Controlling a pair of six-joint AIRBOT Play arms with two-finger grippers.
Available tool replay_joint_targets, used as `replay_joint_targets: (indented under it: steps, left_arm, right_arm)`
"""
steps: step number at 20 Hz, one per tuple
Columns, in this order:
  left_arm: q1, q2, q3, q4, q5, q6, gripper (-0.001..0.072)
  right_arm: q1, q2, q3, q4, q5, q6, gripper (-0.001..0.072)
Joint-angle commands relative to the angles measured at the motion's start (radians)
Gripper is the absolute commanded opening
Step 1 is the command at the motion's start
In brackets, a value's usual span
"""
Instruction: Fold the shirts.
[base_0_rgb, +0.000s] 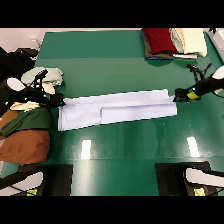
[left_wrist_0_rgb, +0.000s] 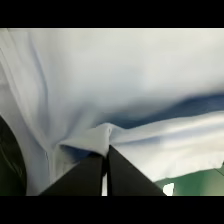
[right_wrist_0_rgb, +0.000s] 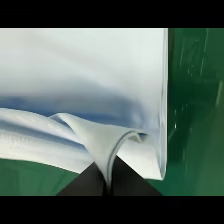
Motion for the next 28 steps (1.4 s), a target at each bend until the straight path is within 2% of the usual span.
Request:
replay_joint_targets:
  steps: [1,2,3,4,8,9,10,11,12,15,19,21,22,23,24,28]
  left_arm:
    - [0.001,-0.069,0.035,-0.002,0.098,0.002,0.0027]
    - [0.001,-0.068,0.038,-0.005,0.119,0.002,0.0096]
    - [0.001,-0.068,0.046,-0.008,0.134,-0.021,0.0375]
    - [0.001,-0.068,0.061,-0.008,0.127,-0.045,0.0434]
    - [0.001,-0.065,0.146,-0.014,0.016,-0.046,0.0422]
    - [0.001,-0.064,0.153,-0.026,-0.005,-0.045,0.0266]
    - [0.000,-0.064,0.154,-0.048,-0.019,-0.037,0.0029]
    - [-0.001,-0.065,0.154,-0.088,-0.020,-0.034,0.0035]
    - [-0.011,-0.065,0.154,-0.121,-0.009,-0.034,0.0026]
    - [-0.125,-0.068,0.153,-0.138,0.056,-0.035,0.0025]
    - [-0.310,-0.100,0.153,-0.136,0.170,-0.106,0.0025]
    - [-0.383,-0.137,0.153,-0.137,0.200,-0.140,0.0025]
    - [-0.416,-0.160,0.154,-0.137,0.217,-0.155,0.0025]
    - [-0.450,-0.185,0.160,-0.138,0.238,-0.159,0.0025]
    - [-0.478,-0.212,0.173,-0.138,0.251,-0.163,0.0025]
    - [-0.554,-0.356,0.285,-0.138,0.262,-0.177,0.0025]
  right_arm:
    - [0.022,-0.153,0.147,0.092,-0.010,0.011,0.0015]
    - [0.016,-0.182,0.180,0.135,-0.011,-0.015,0.0100]
    - [0.005,-0.207,0.213,0.181,-0.013,-0.028,0.0353]
    - [-0.007,-0.225,0.246,0.220,-0.007,-0.050,0.0412]
    - [-0.085,-0.220,0.253,0.255,0.070,-0.135,0.0412]
    - [-0.117,-0.211,0.218,0.255,0.084,-0.152,0.0412]
    - [-0.156,-0.204,0.175,0.256,0.087,-0.159,0.0419]
    - [-0.193,-0.204,0.137,0.257,0.084,-0.163,0.0489]
    - [-0.230,-0.212,0.102,0.258,0.085,-0.163,0.0490]
    - [-0.286,-0.266,0.037,0.277,0.110,-0.192,0.0488]
    - [-0.239,-0.346,0.022,0.426,0.092,-0.262,0.0476]
    - [-0.180,-0.370,0.024,0.450,0.069,-0.288,0.0425]
    - [-0.154,-0.372,0.024,0.448,0.054,-0.316,0.0296]
    - [-0.135,-0.364,0.024,0.449,0.038,-0.343,0.0091]
    - [-0.123,-0.345,0.024,0.450,0.026,-0.356,0.0016]
    - [-0.129,-0.173,0.024,0.559,0.038,-0.356,0.0011]
